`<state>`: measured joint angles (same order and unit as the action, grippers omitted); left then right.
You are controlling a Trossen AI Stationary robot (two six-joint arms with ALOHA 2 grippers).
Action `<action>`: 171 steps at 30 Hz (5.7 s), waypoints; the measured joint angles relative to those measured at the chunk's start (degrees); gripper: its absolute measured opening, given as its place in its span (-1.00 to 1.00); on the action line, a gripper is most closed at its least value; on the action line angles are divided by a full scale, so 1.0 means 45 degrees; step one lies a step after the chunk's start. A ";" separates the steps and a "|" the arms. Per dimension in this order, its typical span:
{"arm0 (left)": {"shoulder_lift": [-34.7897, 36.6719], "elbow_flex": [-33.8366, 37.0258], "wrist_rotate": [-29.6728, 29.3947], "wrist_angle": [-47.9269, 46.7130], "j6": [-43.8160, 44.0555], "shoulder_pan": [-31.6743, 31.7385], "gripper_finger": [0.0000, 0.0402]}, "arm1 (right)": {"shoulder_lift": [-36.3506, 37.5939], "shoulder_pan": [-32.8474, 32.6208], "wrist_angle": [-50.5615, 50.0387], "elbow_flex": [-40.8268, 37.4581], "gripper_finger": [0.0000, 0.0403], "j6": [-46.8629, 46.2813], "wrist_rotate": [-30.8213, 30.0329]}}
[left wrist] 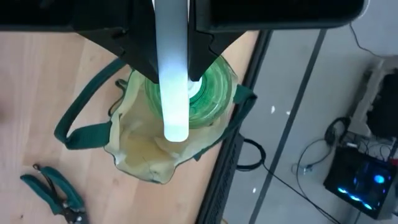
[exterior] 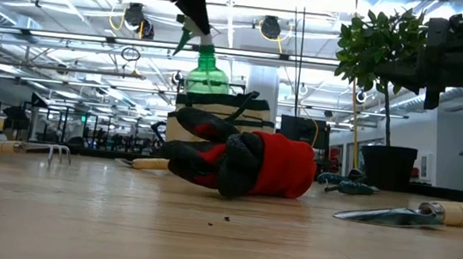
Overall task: Pick & Place Garden tools in Gardening bag
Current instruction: Put the green spray bottle into the gardening bag, then put the red gloves into the gardening bag
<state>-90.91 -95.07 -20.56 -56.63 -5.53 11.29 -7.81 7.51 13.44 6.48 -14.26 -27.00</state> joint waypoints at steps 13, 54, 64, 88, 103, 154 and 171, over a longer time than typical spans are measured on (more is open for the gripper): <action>-0.0386 -0.0009 0.1048 -0.0163 0.0372 0.0221 -0.75 | 0.0000 0.0000 -0.0007 0.0000 -0.98 0.0034 0.0002; -0.0393 -0.0005 0.1171 -0.0735 0.0925 0.0402 -0.75 | 0.0000 0.0000 -0.0006 0.0000 -0.98 0.0044 0.0005; -0.0393 0.0000 0.1501 -0.0732 0.1026 0.0690 -0.75 | 0.0000 0.0002 -0.0002 0.0000 -0.98 0.0044 0.0005; -0.1952 0.0010 0.2594 -0.0734 0.1202 0.1655 -0.56 | 0.0005 0.0000 0.0002 0.0000 -0.98 0.0097 0.0010; -0.1900 0.0010 0.1608 -0.0728 0.1262 0.1651 -0.26 | 0.0005 0.0000 0.0003 0.0000 -0.98 0.0097 0.0010; 0.4336 0.3114 0.4446 0.0588 0.3538 -0.0446 -0.25 | -0.7085 -0.2531 0.6052 0.2566 -0.98 0.1397 0.5014; 1.0440 1.0244 0.4015 0.5361 0.5371 -0.2960 -0.25 | -1.3272 -0.4293 0.0074 0.9408 -0.98 0.3220 0.4964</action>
<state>-43.93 -48.97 -2.49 -32.50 18.64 -2.03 -67.54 -11.81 13.77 48.82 0.23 -4.67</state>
